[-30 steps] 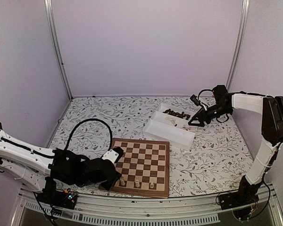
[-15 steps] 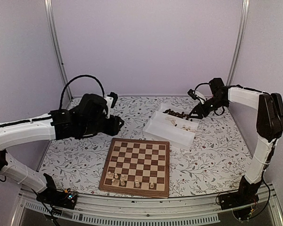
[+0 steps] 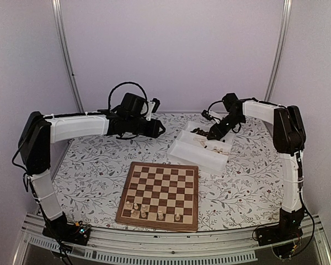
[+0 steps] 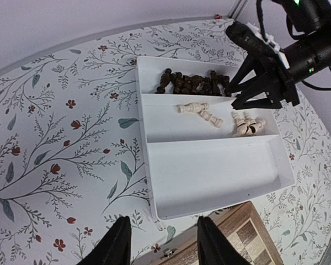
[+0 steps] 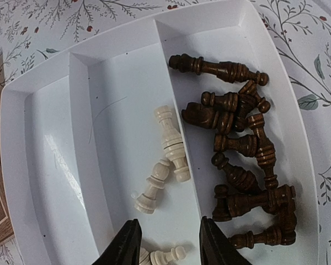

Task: Set up the chess pieces on the board
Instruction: Pick up the chess piece from the storage box.

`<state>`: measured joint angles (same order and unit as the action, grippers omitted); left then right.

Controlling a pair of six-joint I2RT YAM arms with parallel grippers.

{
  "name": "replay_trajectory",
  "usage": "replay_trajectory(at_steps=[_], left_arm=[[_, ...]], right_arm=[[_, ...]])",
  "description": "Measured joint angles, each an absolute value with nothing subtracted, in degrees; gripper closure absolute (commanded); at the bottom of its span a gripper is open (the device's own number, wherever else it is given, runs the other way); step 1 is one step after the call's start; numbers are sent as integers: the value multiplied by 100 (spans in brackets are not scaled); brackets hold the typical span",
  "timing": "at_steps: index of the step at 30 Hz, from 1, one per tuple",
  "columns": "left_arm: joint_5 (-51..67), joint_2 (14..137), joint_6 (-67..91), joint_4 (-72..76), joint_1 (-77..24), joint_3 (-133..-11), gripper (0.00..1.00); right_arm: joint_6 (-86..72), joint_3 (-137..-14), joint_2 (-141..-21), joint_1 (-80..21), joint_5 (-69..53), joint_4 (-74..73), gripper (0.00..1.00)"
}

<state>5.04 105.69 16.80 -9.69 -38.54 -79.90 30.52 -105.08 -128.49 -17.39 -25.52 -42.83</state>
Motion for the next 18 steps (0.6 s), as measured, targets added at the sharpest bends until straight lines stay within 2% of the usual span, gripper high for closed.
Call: replay_trajectory(at_steps=[6,18], left_arm=[[904,10744,1664,-919,-3846,-8040,57],[1129,10744,1662,-722,-3822,-7920,57]], right_arm=[[2904,-10954,-13294,-1883,-2342,-4375,61],[2711,-11109,-13391,-2064,-2067,-4368,58]])
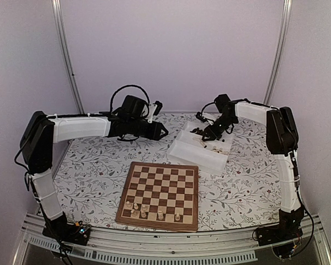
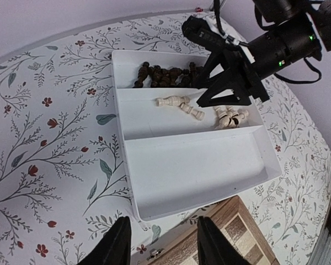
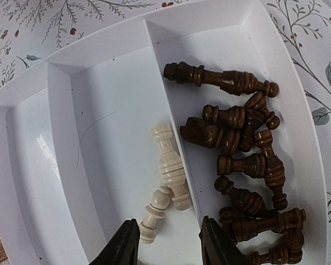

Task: Set up the chess pieces on the board
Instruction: Pick up the chess piece from the storage box.

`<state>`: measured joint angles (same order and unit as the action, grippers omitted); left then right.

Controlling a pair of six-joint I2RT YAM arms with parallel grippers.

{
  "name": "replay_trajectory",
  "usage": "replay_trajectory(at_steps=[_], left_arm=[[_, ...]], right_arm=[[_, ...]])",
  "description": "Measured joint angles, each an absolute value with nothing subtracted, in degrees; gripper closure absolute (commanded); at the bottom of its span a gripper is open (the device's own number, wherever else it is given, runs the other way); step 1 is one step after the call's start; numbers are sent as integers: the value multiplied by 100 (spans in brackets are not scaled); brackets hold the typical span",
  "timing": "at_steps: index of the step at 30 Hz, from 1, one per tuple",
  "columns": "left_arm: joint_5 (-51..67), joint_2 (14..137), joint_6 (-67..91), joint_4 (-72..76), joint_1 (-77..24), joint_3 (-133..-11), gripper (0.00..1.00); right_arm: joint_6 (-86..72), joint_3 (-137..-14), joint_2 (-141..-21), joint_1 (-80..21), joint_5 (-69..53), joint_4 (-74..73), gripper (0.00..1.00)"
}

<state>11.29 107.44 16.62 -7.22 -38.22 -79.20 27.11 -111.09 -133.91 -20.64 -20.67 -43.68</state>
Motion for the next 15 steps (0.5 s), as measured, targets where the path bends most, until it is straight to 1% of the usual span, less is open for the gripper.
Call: replay_trajectory(at_steps=[7,15], left_arm=[[1142,10744,1662,-714,-3817,-7802,57],[1184,10744,1702,-698,-3815,-7780,57]], right_arm=[[2545,-10989,-13260,-2150,-1820,-4305,56],[2484,-10608,-12849,-2283,-1684,-4311,58]])
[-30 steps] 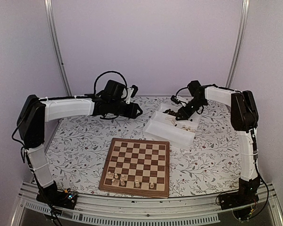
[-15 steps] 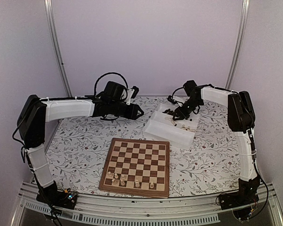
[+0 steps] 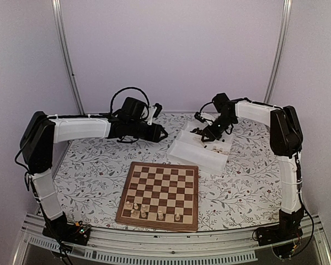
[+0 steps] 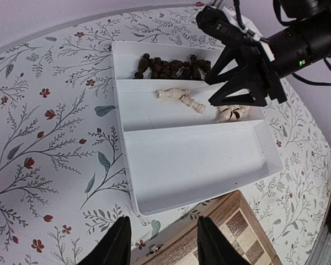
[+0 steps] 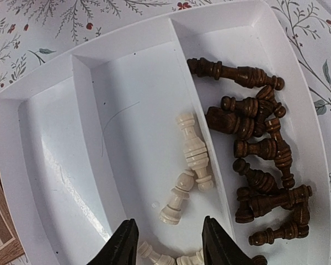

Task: Set up the chess pieces on the board
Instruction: Pick up the chess piece from the storage box.

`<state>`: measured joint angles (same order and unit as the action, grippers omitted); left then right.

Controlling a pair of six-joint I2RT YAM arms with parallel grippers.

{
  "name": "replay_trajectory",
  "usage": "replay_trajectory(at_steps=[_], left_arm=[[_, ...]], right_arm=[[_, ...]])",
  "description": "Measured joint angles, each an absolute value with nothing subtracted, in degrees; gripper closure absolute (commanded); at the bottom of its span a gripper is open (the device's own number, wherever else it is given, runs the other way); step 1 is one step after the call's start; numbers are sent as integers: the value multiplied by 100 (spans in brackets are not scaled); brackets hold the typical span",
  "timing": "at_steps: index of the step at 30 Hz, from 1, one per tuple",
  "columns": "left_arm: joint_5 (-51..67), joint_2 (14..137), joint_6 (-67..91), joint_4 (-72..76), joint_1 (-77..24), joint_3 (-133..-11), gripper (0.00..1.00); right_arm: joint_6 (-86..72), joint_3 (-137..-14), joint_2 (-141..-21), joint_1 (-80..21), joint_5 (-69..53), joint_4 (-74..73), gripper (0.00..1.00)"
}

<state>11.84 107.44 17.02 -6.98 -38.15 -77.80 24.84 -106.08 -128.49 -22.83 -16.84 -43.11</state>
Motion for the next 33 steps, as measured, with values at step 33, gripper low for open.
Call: replay_trajectory(at_steps=[33], left_arm=[[1293,10739,1765,-668,-3811,-7664,57]], right_arm=[[2362,-10685,-13391,-2340,-1321,-4333,90]])
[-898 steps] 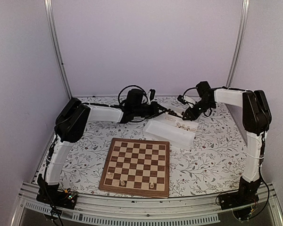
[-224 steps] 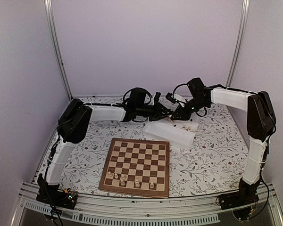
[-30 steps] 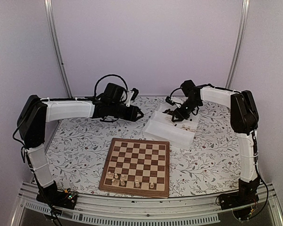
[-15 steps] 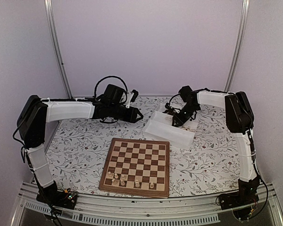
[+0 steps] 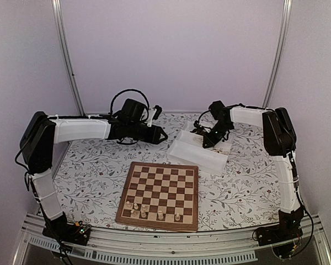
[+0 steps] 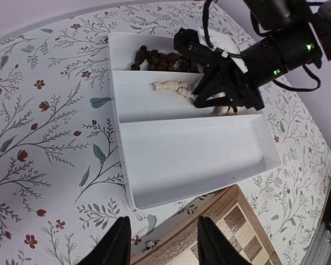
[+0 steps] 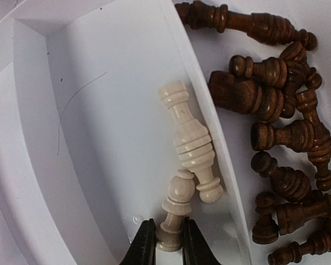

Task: Set up the chess pieces on the board
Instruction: Pick up the chess piece from the storage box.

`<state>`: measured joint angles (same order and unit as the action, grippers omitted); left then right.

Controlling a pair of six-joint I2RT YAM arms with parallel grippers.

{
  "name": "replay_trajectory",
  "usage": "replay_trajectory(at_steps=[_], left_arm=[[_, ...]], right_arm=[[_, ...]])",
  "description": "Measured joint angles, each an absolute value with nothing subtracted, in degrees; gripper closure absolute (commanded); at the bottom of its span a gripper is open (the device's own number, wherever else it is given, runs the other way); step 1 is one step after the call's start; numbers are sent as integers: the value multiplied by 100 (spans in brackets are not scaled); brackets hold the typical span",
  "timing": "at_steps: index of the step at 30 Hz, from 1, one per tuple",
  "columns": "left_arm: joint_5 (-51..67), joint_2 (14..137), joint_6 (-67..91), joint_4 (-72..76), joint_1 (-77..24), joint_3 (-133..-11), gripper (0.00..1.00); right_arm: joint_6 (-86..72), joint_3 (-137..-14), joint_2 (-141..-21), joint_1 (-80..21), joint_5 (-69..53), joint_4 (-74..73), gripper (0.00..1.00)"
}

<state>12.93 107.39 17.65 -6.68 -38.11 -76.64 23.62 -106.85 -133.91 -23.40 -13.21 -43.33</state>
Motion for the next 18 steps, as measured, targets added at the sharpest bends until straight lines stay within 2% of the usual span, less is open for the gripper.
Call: replay_trajectory(at_steps=[6,12,18], left_arm=[[1527,10739,1968,-615,-3811,-7710,57],[1977,11032,2451,-346,-3806,-8224,57],[2624,11448,3269,432,-3806,-8399,56]], right_arm=[[2449,-10302,-13122,-2340,-1413,-4182,94],[2775,-9461,-12099,-2335,-2038,-3911,95],[3000,-9258,-11349,-2335,-2681,-3625,94]])
